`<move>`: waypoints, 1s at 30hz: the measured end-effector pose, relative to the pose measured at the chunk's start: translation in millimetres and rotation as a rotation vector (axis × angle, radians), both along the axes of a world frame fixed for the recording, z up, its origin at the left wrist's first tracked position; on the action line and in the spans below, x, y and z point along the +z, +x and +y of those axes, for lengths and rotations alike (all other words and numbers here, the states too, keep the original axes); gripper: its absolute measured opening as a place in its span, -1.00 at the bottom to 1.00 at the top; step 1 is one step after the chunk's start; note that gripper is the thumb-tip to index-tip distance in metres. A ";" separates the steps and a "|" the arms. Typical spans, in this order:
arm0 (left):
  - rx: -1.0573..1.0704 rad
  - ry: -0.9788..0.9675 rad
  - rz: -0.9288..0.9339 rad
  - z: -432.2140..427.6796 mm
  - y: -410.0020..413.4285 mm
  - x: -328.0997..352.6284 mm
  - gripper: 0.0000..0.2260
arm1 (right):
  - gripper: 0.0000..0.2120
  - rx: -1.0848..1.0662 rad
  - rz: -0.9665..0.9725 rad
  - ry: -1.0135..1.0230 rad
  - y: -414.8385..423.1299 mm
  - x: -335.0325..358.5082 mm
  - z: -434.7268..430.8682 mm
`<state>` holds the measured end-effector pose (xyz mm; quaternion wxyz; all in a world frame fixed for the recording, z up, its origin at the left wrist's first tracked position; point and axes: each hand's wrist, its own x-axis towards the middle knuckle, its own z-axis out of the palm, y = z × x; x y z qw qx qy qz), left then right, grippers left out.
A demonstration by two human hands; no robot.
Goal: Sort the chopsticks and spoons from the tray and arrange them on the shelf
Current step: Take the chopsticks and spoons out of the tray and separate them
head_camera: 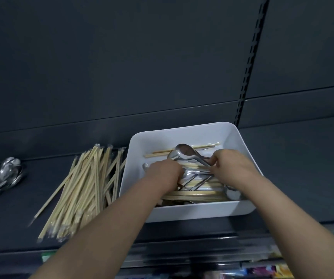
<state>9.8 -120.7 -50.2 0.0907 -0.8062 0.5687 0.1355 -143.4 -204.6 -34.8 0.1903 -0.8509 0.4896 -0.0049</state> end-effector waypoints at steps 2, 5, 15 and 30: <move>-0.066 0.037 -0.036 -2.6 1.1 0.2 -0.86 | -0.88 -0.012 -0.024 0.004 -1.0 -1.5 3.5; -0.195 -0.113 -0.057 -1.7 9.2 6.6 -0.86 | -0.84 -0.027 -0.069 -0.006 3.8 -3.0 7.0; 0.329 -1.272 0.456 73.5 77.8 63.0 -0.95 | -0.85 0.144 -0.356 -0.051 101.1 28.2 45.4; 0.715 -1.179 0.154 338.5 331.7 -7.2 -0.94 | -0.73 0.297 -0.342 0.109 387.7 -4.7 258.8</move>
